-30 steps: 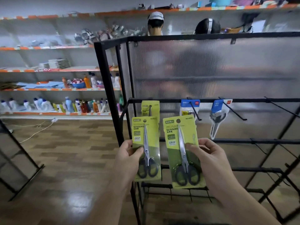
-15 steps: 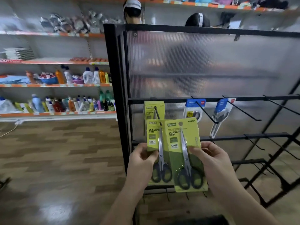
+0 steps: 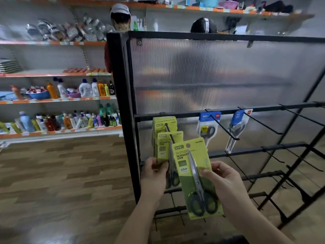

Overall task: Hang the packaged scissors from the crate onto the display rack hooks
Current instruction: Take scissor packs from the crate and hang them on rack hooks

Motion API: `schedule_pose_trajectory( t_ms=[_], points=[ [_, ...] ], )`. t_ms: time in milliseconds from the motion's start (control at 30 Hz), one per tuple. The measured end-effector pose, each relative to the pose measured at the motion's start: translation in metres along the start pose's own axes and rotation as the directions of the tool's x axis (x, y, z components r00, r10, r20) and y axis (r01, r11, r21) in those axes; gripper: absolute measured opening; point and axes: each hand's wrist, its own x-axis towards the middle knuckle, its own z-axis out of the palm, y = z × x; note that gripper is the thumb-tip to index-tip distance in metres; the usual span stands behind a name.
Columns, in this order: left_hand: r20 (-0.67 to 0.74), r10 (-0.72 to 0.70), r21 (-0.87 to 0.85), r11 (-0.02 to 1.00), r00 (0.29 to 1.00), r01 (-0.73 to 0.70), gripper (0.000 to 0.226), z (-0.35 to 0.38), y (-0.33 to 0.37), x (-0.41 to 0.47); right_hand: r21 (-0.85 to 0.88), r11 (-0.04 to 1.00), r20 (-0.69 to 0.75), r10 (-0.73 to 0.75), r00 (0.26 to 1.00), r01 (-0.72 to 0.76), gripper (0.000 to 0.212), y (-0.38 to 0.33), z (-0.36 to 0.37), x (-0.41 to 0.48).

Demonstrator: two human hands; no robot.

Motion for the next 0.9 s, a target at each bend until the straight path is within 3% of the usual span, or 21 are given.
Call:
schedule_pose_trajectory(
  t_ms=[100,300,467,733,900],
  points=[
    [-0.062,-0.108,-0.030,0.994,0.992,0.106,0.019,0.008,0.002,0.019,-0.002,0.999,0.012,0.036,0.999,-0.036,0.010,0.004,0.003,-0.001],
    [-0.191,-0.124,-0.129,0.987,0.974,0.100,0.026,0.021,0.005,0.053,-0.008,0.996,0.040,0.086,0.996,-0.086,0.018,0.004,0.009,-0.002],
    [-0.220,-0.161,-0.070,0.986,0.962,0.149,0.026,0.023,0.012,0.064,0.012,0.997,0.046,0.073,0.996,-0.073,0.020,0.004,0.018,-0.003],
    [0.025,-0.078,0.088,0.993,0.997,0.076,0.019,0.000,0.016,0.026,0.014,0.998,0.014,0.060,0.998,-0.060,0.020,0.012,0.033,0.006],
    [0.137,0.057,0.142,0.987,0.989,-0.077,0.016,-0.018,0.014,-0.001,-0.063,0.995,-0.011,0.073,0.997,-0.073,0.019,0.021,0.049,0.032]
  ],
)
